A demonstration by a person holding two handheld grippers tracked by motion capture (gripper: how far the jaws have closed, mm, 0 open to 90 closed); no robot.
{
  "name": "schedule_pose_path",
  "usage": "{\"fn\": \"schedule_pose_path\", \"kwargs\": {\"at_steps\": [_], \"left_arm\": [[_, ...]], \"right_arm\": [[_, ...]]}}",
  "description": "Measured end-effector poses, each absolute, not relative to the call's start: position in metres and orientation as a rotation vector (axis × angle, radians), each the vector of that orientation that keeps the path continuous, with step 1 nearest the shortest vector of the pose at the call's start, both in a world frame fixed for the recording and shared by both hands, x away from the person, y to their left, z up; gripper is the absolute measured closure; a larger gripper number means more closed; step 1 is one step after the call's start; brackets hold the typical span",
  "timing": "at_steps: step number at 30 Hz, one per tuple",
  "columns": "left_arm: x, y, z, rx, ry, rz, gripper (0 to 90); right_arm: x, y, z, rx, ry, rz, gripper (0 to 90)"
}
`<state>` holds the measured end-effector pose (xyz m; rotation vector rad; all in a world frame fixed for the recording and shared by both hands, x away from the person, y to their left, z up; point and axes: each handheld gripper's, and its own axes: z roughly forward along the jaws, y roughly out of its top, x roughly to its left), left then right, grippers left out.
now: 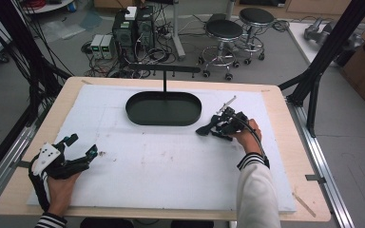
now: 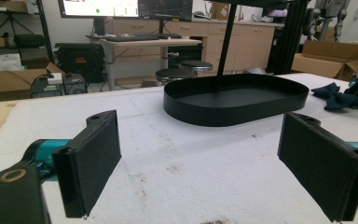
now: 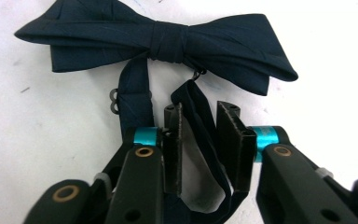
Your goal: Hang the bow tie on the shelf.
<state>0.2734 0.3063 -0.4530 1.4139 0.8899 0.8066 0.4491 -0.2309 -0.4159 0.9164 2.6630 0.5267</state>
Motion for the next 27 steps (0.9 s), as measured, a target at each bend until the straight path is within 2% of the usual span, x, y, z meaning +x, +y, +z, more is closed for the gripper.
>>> {"fn": "schedule_pose_path", "kwargs": {"at_steps": [5,6,8,27], "left_arm": [[0.273,0.306,-0.453,1.414,0.890,0.807,13.4],[0.273,0.306,-0.453,1.415,0.890,0.806,13.4],[0.273,0.306,-0.453,1.415,0.889,0.806,13.4],[0.273,0.306,-0.453,1.415,0.887,0.809,13.4]], "right_arm": [[0.448,-0.229,-0.416,0.896,2.675,0.517,79.4],[0.448,-0.227,-0.415,0.884,2.683,0.503,84.4],[0.447,-0.227,-0.415,0.888,2.683,0.498,87.4],[0.442,-0.227,-0.401,0.934,2.600,0.674,87.8]]}}
